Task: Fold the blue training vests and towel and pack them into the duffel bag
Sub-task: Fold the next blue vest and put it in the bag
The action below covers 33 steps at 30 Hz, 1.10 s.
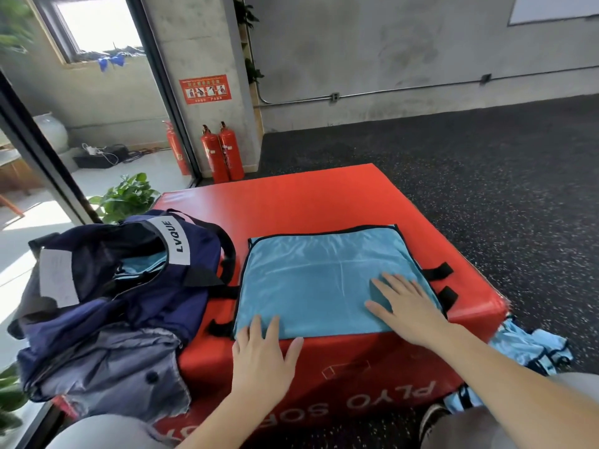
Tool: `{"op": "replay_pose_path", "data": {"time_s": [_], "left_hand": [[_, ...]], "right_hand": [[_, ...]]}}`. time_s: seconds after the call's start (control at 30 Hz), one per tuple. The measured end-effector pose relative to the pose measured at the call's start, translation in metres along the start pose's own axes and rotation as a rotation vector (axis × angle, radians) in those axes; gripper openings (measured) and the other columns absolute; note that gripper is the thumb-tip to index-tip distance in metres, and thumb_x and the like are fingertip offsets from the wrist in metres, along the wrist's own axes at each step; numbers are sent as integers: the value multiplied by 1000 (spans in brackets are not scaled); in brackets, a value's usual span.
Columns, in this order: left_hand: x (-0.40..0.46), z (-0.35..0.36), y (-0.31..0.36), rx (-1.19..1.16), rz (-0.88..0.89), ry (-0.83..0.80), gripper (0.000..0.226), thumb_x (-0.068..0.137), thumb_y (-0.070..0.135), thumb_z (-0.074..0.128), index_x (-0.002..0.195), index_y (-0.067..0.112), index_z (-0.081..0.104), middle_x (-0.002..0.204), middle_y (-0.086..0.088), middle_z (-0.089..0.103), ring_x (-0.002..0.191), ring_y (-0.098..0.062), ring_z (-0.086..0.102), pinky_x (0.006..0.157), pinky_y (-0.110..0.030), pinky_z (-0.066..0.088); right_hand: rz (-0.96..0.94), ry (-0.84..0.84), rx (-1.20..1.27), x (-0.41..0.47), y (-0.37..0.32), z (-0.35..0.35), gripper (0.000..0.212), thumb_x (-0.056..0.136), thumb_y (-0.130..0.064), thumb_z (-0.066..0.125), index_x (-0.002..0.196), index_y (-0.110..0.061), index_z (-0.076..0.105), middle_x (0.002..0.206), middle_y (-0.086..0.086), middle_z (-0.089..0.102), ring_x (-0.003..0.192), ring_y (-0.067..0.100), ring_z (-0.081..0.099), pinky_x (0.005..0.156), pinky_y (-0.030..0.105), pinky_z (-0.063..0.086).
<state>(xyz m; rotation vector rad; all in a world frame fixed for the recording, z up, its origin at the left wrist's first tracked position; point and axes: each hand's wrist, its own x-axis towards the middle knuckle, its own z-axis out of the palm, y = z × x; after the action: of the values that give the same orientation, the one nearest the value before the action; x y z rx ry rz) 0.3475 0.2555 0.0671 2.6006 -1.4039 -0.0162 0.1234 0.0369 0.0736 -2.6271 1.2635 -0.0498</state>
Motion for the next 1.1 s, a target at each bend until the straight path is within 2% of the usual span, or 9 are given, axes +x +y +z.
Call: {"op": "replay_pose_path", "data": {"time_s": [0.1, 0.17, 0.23, 0.3, 0.37, 0.43, 0.73, 0.9, 1.1], "left_hand": [[6, 1, 2, -28, -5, -15, 84, 90, 78, 21, 156, 27, 30, 162, -9, 25, 145, -31, 20, 118, -42, 26], [19, -1, 0, -61, 9, -23, 99, 80, 84, 7, 156, 25, 30, 162, -11, 25, 146, -31, 17, 119, -42, 24], [41, -2, -6, -97, 39, -55, 107, 75, 90, 3, 156, 25, 30, 162, -12, 24, 146, -32, 15, 120, -42, 20], [70, 0, -13, -130, 58, -56, 95, 83, 85, 17, 155, 24, 34, 162, -14, 25, 147, -32, 15, 121, -42, 17], [102, 1, -18, -182, 72, -63, 74, 94, 69, 37, 153, 23, 39, 161, -15, 27, 149, -32, 15, 122, -42, 15], [134, 1, -22, -219, 81, -72, 65, 98, 61, 44, 151, 24, 43, 160, -14, 29, 149, -31, 15, 123, -41, 14], [257, 0, -6, -191, 156, -172, 76, 96, 70, 37, 155, 22, 33, 163, -9, 24, 151, -28, 11, 123, -44, 14], [316, 2, 1, -114, 242, -190, 80, 93, 73, 35, 155, 23, 32, 162, -9, 25, 150, -29, 16, 123, -44, 17], [369, 12, -1, 13, 341, -138, 102, 80, 84, 13, 154, 18, 35, 157, -14, 33, 147, -33, 23, 123, -45, 18]], "right_hand": [[16, -19, 10, 7, 0, -3, 99, 78, -84, -1, 161, -33, 10, 169, -7, 2, 156, 16, -3, 126, 42, -1], [36, -22, 6, 13, 0, -6, 92, 84, -81, 5, 161, -32, 11, 169, -5, 3, 156, 17, -3, 126, 43, 0], [59, -33, -4, 20, -1, -9, 82, 93, -76, 15, 161, -31, 13, 169, -4, 4, 156, 18, -3, 126, 43, 1], [72, -39, -7, 27, -2, -13, 77, 97, -72, 21, 161, -30, 16, 169, -3, 6, 156, 19, -1, 126, 44, 3], [82, -37, -23, 34, -2, -16, 76, 98, -71, 25, 160, -29, 18, 169, -2, 10, 156, 19, 3, 126, 44, 6], [83, -33, -41, 39, -3, -19, 75, 98, -70, 29, 160, -28, 20, 168, -1, 13, 155, 20, 7, 125, 42, 10], [-6, 35, -81, 64, -18, -25, 67, 94, -71, 35, 143, -26, 48, 149, -6, 45, 137, 20, 40, 112, 41, 34], [-24, 55, -30, 84, -23, -31, 57, 96, -66, 40, 134, -26, 55, 137, -8, 54, 125, 19, 48, 104, 38, 41], [-18, 15, 47, 102, -29, -35, 53, 98, -61, 43, 130, -22, 57, 130, -6, 57, 123, 18, 48, 99, 36, 45]]}}
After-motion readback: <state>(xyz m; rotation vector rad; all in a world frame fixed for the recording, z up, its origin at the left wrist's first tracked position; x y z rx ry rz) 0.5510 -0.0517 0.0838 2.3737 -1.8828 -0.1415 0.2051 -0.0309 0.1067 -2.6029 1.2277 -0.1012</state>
